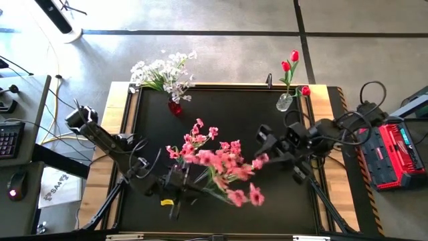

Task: Sort flowers into vase by color
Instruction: Put the bottom pink flowers into the purple vase

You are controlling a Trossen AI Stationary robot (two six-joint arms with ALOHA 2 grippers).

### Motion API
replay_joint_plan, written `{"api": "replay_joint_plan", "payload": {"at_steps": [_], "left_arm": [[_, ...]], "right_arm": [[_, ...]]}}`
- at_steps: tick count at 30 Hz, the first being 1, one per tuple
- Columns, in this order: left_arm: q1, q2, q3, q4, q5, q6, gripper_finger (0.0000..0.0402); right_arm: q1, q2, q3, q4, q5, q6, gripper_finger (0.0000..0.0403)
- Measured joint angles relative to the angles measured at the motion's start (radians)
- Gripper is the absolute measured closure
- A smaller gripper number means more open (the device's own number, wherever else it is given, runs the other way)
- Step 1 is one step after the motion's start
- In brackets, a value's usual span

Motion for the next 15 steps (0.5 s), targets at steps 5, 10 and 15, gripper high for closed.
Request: {"api": "replay_joint_plan", "payload": {"at_steps": [5,10,15], "left_arm": [[0.006,0.001,0.001,0.094,-0.027,0.04,0.0401],[0.015,0.0,0.001,0.2,-0.034,0.093,0.0401],[0.033,-0.004,0.001,0.204,-0.036,0.085,0.0401]], "right_arm": [[0.019,-0.032,0.0,-0.225,0.153,-0.026,0.0276],[0.043,0.0,-0.002,-0.485,0.336,0.027,0.0276],[0.041,0.08,-0.002,-0.37,0.335,-0.024,0.0276]]}}
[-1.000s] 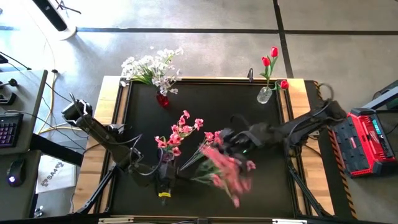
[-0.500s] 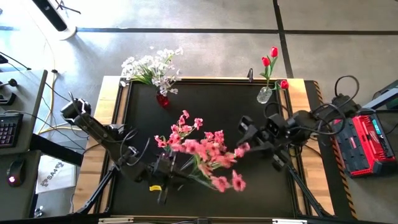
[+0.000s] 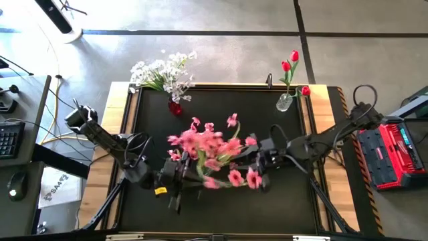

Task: Sort flowers into vase by color
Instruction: Put the bottom pink flowers into the purple vase

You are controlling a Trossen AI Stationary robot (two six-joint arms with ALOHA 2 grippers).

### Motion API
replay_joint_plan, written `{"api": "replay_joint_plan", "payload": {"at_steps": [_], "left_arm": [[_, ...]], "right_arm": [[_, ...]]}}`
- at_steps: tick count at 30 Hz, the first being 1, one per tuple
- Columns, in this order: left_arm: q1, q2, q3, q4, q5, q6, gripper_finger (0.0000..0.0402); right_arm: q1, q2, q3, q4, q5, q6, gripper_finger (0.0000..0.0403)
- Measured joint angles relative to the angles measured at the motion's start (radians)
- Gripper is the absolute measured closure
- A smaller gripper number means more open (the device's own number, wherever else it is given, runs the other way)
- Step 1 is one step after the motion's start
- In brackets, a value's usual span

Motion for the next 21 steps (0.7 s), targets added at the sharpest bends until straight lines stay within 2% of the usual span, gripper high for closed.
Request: {"api": "replay_joint_plan", "payload": {"at_steps": [6,11,15,21], "left_arm": [[0.023,0.0,0.0,-0.012,0.003,-0.019,0.0401],[0.039,0.0,0.0,-0.076,0.006,-0.067,0.0401],[0.048,0.0,0.0,-0.157,0.006,-0.101,0.0401],[0.073,0.0,0.0,-0.23,0.009,-0.136,0.0401]], "right_arm": [[-0.023,0.093,0.0,0.13,-0.019,-0.06,0.0268],[-0.053,0.122,0.0,0.236,-0.02,-0.08,0.0225],[-0.083,0.125,0.0,0.279,-0.099,-0.063,0.0196],[-0.107,0.126,0.0,0.274,-0.154,-0.058,0.0206]]}}
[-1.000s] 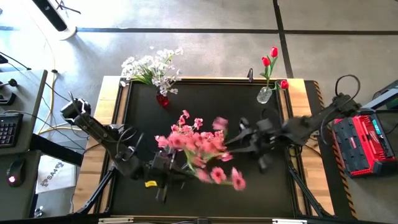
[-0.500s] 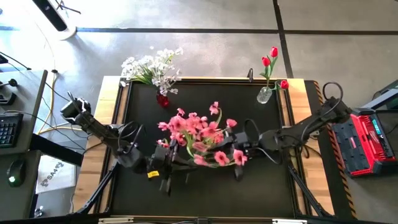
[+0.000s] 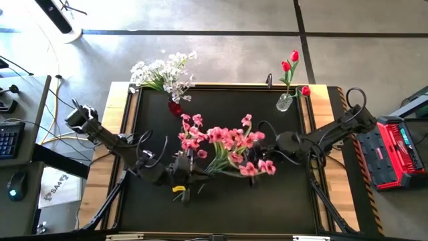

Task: Sort flowers into vase by color
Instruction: Put the bottom pink flowers into the purple vase

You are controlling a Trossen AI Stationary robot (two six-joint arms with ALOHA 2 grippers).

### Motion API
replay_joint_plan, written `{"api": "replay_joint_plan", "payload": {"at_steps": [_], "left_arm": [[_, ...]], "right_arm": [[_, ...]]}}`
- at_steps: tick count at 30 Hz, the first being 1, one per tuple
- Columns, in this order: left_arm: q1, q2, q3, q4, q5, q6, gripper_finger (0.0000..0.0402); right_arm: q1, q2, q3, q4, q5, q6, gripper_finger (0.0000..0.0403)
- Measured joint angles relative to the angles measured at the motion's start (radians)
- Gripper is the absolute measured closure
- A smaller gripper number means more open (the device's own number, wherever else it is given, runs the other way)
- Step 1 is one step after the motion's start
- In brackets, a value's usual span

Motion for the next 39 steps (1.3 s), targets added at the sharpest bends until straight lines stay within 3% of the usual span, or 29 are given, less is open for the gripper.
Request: {"api": "replay_joint_plan", "payload": {"at_steps": [7,14,19,27,33,39], "left_arm": [[0.051,0.0,0.0,-0.018,0.071,-0.045,0.0401],[0.086,0.0,0.0,-0.04,0.172,-0.067,0.0396],[0.089,0.0,0.0,-0.058,0.225,-0.074,0.0352],[0.095,0.0,0.0,-0.089,0.215,-0.147,0.0262],[0.113,-0.001,0.0,-0.074,0.262,-0.153,0.0248],[0.117,0.0,0.0,-0.073,0.267,-0.153,0.0255]], "right_arm": [[-0.01,0.0,0.0,-0.002,-0.027,-0.065,0.0255],[-0.037,0.0,0.0,-0.019,-0.028,-0.065,0.0391],[-0.049,-0.001,0.001,-0.127,-0.114,-0.067,0.0398],[-0.065,0.0,0.001,-0.233,-0.198,-0.048,0.04],[-0.079,0.0,0.0,-0.264,-0.301,-0.048,0.0402],[-0.079,0.0,0.0,-0.264,-0.31,-0.056,0.0402]]}}
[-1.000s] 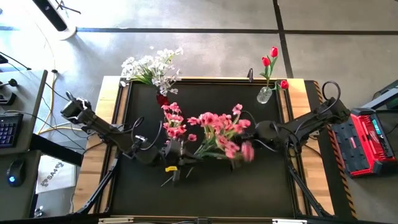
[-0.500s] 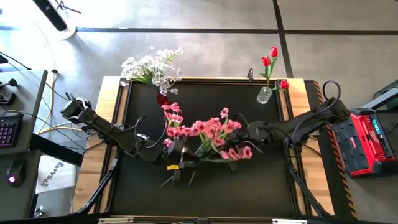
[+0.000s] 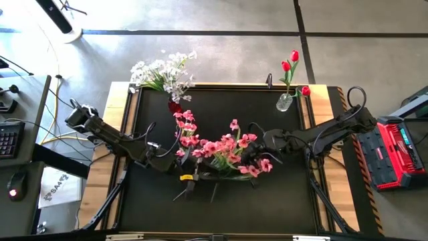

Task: Sort flowers into vase by color
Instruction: Put the bottom pink flowers into the purple vase

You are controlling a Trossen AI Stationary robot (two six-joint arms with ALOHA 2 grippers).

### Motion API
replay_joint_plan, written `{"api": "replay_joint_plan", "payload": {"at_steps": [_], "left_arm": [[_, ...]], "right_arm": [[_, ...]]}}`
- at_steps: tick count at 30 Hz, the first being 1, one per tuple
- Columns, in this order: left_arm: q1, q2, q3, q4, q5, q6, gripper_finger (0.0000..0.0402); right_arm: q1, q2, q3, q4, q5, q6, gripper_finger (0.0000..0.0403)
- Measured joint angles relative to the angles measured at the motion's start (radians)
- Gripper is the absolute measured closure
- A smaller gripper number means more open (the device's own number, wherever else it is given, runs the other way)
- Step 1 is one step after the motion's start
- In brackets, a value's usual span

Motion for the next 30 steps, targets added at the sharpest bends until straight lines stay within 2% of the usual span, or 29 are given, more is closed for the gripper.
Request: {"api": "replay_joint_plan", "payload": {"at_steps": [7,17,20,26,30], "left_arm": [[0.005,0.012,0.0,0.002,0.002,0.0,0.029],[0.027,0.025,0.0,0.009,0.045,-0.024,0.0391],[0.025,0.025,0.0,0.014,0.021,-0.017,0.0396],[0.002,0.024,0.0,0.053,0.012,0.031,0.04],[-0.042,0.015,0.0,0.05,-0.011,0.255,0.0401]], "right_arm": [[0.0,0.0,0.0,0.002,0.0,-0.011,0.0402],[-0.029,0.0,0.0,-0.019,-0.025,0.009,0.0402],[-0.033,0.0,0.0,-0.017,-0.037,0.025,0.0399],[-0.032,-0.02,-0.001,0.027,-0.044,0.092,0.0352],[-0.032,-0.074,-0.001,0.071,-0.056,0.094,0.0308]]}}
